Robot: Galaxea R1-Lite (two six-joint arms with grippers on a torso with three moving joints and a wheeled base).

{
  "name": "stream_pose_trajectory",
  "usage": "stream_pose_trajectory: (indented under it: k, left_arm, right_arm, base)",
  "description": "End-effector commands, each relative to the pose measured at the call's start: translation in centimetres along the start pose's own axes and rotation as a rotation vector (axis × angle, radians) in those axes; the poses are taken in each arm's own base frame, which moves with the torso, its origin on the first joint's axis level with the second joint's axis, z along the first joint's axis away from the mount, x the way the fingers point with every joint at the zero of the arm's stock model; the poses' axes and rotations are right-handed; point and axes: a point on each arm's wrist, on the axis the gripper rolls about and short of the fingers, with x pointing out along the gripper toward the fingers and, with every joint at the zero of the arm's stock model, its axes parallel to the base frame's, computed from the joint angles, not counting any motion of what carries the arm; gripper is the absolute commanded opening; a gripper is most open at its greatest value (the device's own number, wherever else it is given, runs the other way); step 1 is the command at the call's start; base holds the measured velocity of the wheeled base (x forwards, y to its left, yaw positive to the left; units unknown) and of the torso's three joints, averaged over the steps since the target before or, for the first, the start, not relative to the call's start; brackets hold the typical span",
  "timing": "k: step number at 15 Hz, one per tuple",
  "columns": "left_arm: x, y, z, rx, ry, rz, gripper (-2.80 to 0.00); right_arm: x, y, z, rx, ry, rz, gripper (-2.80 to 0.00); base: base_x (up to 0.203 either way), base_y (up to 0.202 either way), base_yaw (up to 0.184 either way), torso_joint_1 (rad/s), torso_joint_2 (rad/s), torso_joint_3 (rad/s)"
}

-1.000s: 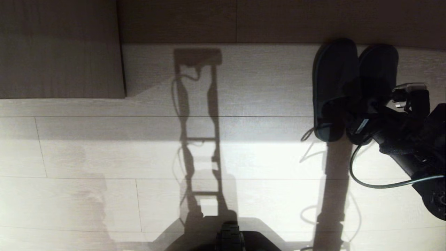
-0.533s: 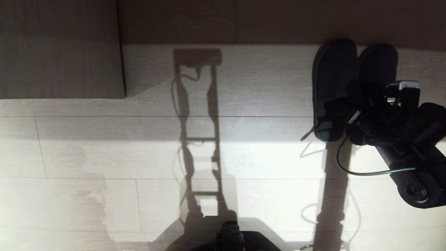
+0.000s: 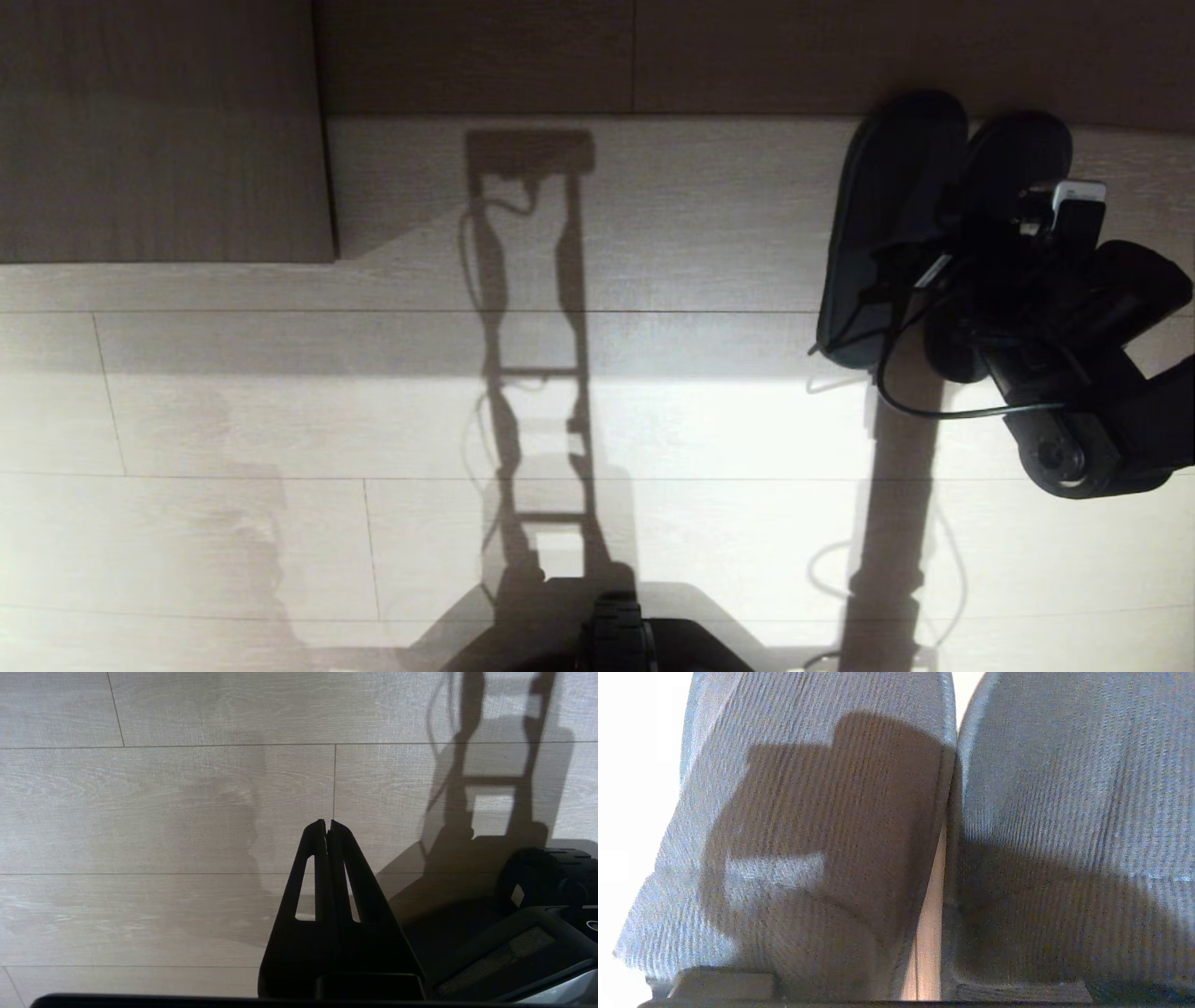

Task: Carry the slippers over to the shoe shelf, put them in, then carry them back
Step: Pick up the slippers on the floor

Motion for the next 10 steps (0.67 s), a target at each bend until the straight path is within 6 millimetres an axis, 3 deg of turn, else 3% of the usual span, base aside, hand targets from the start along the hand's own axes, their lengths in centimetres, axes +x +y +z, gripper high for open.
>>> stream_pose_trajectory:
  k: [1,2,3,10]
  left_arm:
    - [0.0,0.0,0.0,0.0,-0.001,0.001,-2.8]
    - [0.0,0.0,0.0,0.0,-0.001,0.0,-2.8]
    - [0.0,0.0,0.0,0.0,-0.001,0.001,-2.8]
    - [0.0,0.0,0.0,0.0,-0.001,-0.001,-2.8]
  right_arm:
    - [1.01,0.12,-0.18,0.002,-0.034,0.002,0.0]
    - [1.26,0.15,-0.21,0.005,-0.041,0.004,-0.13]
    - [1.42,0.17,-0.26,0.006,-0.047,0.006,-2.8]
    - [1.85,0.23,-0.92,0.006,-0.045,0.037,-2.8]
  base:
    - [0.0,0.0,0.0,0.0,0.0,0.0]
    - [0.0,0.0,0.0,0.0,0.0,0.0]
    - [0.0,0.0,0.0,0.0,0.0,0.0]
    - [0.0,0.0,0.0,0.0,0.0,0.0]
